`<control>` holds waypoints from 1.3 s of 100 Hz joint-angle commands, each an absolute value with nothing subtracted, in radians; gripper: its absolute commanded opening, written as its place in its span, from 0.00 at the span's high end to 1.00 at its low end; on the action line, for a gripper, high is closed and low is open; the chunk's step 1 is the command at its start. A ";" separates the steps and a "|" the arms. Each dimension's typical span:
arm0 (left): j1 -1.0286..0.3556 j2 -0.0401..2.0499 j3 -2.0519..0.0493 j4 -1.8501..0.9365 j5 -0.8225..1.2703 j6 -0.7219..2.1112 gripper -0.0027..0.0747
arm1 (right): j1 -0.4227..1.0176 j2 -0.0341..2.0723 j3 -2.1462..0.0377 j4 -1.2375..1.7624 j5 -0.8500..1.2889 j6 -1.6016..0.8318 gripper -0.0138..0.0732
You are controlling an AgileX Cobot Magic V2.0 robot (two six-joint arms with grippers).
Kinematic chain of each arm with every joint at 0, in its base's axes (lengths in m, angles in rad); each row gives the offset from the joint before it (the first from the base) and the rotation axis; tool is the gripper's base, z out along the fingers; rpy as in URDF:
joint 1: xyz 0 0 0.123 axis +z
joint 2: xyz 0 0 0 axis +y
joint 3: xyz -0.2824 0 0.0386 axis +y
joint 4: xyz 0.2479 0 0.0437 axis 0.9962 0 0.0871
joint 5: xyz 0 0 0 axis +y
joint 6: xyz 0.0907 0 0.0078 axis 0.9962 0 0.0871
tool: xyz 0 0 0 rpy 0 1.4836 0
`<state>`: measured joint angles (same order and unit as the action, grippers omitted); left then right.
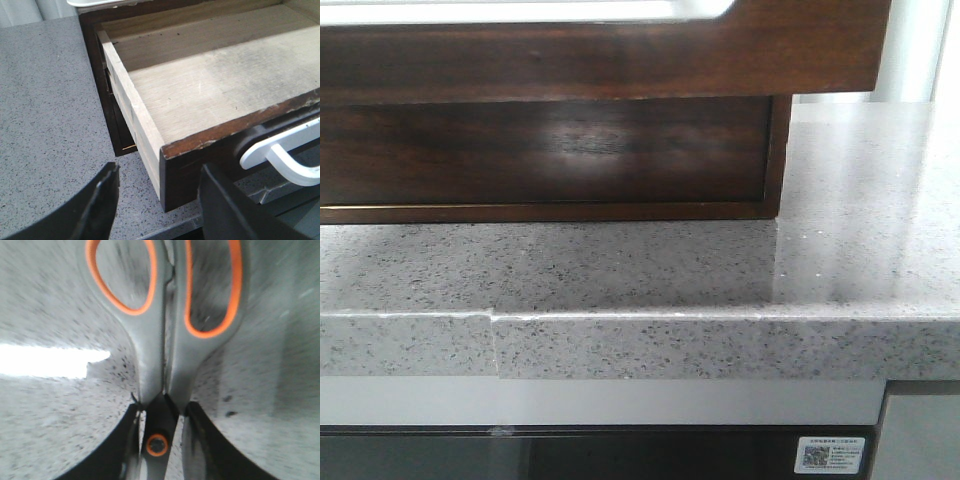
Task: Put scissors in drawer with both arms
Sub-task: 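Carry the scissors with the right gripper over the open drawer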
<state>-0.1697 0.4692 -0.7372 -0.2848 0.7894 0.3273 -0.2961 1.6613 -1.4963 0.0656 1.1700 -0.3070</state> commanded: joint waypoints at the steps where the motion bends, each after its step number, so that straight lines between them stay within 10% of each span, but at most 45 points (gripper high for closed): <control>1: -0.177 0.477 -0.768 -0.303 0.709 0.318 0.52 | -0.278 1.557 -1.580 0.067 1.169 -0.321 0.76; 130: -0.177 0.477 -0.768 -0.303 0.707 0.318 0.52 | 0.718 1.520 -1.929 0.069 1.169 -0.826 0.76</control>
